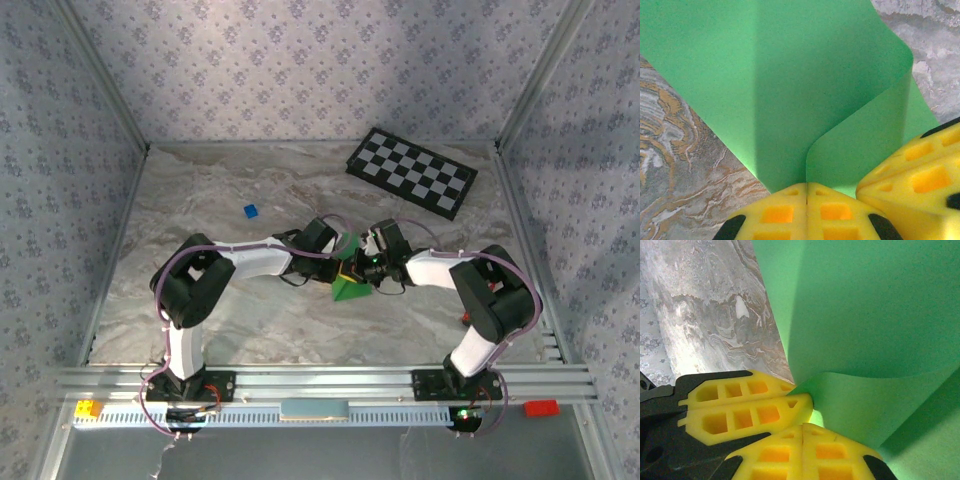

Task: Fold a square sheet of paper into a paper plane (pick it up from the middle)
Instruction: Fold the triangle a second time at the center of the table.

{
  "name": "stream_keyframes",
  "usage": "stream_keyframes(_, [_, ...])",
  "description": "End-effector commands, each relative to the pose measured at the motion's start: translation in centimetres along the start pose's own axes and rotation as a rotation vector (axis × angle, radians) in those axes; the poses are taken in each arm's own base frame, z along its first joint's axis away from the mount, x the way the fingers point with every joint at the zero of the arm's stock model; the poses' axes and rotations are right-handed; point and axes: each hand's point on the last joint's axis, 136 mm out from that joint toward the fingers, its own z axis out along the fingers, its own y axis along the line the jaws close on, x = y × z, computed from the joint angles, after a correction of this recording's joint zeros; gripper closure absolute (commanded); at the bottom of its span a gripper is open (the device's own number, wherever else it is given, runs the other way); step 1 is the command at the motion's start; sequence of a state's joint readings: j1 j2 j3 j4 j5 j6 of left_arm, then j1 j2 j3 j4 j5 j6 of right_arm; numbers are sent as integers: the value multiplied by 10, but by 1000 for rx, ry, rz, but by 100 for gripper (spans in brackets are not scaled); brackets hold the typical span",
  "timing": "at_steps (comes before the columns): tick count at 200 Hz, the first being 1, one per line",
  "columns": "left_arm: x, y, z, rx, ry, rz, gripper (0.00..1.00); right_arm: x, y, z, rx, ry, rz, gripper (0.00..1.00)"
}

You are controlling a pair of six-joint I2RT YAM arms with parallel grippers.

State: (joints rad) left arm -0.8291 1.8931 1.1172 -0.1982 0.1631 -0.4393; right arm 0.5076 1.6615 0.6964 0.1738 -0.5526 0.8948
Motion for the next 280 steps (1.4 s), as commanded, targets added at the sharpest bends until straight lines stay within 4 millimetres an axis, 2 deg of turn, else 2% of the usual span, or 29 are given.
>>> stream_keyframes(1, [31,16,14,-64,102,-5,100,8,-19,7,40,2,33,100])
stream_keyframes(55, [33,18,15,-73,117,7,100,16,-42,10,64,-18,102,100])
stream_keyframes(73, [33,19,15,-79,119,11,100,10,-33,5,42,-34,92,100])
stream_keyframes(101, [32,19,14,-80,120,14,100,-6,-6,-9,-4,-56,30,100])
stream_keyframes(121, [32,19,14,-81,123,18,100,-17,-4,-13,3,-68,19,100])
stream_keyframes(148, [33,19,15,-83,130,23,100,-25,-18,-10,54,-70,30,100])
stream_keyframes(192, [34,20,15,-84,131,29,100,-14,-54,0,127,-50,102,100])
stream_keyframes(217, [34,21,15,-91,133,31,100,-15,-63,-3,154,-67,141,100])
stream_keyframes(228, [34,21,14,-92,132,32,100,-20,-54,-6,120,-73,136,100])
stream_keyframes(256, [35,22,13,-99,132,38,100,-29,-15,-20,25,-59,53,99])
stream_keyframes(280, [34,22,13,-98,133,41,100,-39,-10,-26,34,-75,28,99])
